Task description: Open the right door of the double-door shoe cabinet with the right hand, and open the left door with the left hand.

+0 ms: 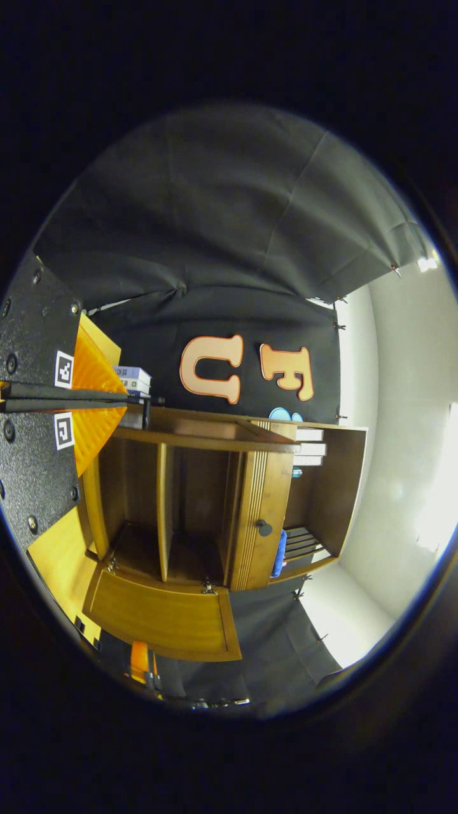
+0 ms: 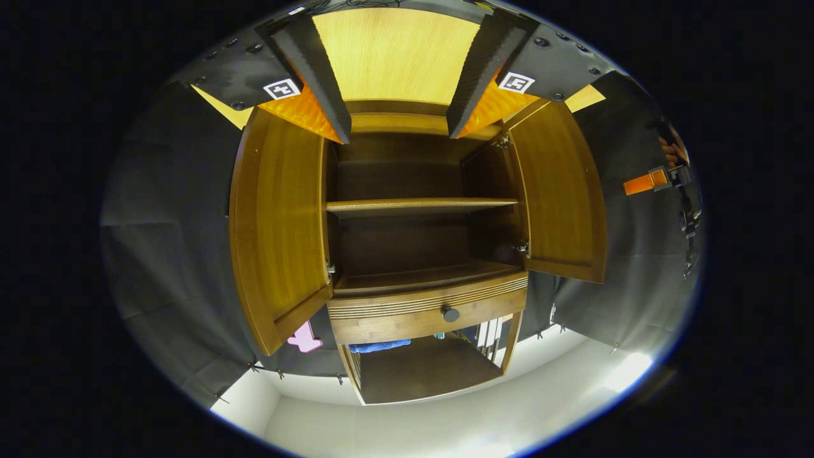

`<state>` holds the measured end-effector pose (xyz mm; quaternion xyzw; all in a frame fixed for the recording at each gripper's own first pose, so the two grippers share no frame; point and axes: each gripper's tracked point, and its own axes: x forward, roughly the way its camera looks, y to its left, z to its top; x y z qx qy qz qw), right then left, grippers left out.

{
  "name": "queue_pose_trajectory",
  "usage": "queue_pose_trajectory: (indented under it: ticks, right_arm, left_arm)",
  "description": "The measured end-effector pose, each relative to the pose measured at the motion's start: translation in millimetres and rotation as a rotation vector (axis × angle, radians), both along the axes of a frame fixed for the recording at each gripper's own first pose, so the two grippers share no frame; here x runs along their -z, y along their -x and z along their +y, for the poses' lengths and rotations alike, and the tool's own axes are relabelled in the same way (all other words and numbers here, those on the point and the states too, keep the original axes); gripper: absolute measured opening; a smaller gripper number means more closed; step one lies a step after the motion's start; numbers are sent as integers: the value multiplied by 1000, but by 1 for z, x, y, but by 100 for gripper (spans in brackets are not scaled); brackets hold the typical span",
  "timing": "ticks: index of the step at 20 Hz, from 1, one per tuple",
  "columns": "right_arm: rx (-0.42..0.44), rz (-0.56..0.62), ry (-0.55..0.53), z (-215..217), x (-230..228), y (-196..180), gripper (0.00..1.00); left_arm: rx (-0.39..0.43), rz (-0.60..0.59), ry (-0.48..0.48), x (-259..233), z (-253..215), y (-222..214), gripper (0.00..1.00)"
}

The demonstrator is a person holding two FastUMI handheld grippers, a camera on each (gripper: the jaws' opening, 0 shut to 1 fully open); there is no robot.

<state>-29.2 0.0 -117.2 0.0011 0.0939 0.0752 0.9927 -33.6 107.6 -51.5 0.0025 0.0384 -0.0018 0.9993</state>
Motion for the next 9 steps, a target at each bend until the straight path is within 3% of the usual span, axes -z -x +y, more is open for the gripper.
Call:
queue_pose_trajectory:
  ticks: [5, 8, 9]
  right_arm:
    - [30, -11, 35, -15, -7, 6, 89]
    - [53, -15, 44, -22, -8, 12, 89]
    - [58, -14, 46, -23, -7, 14, 89]
  left_arm:
    - [93, 52, 79, 8, -72, -14, 1]
    - [71, 41, 124, 15, -91, -22, 1]
    - [53, 45, 123, 20, -93, -24, 10]
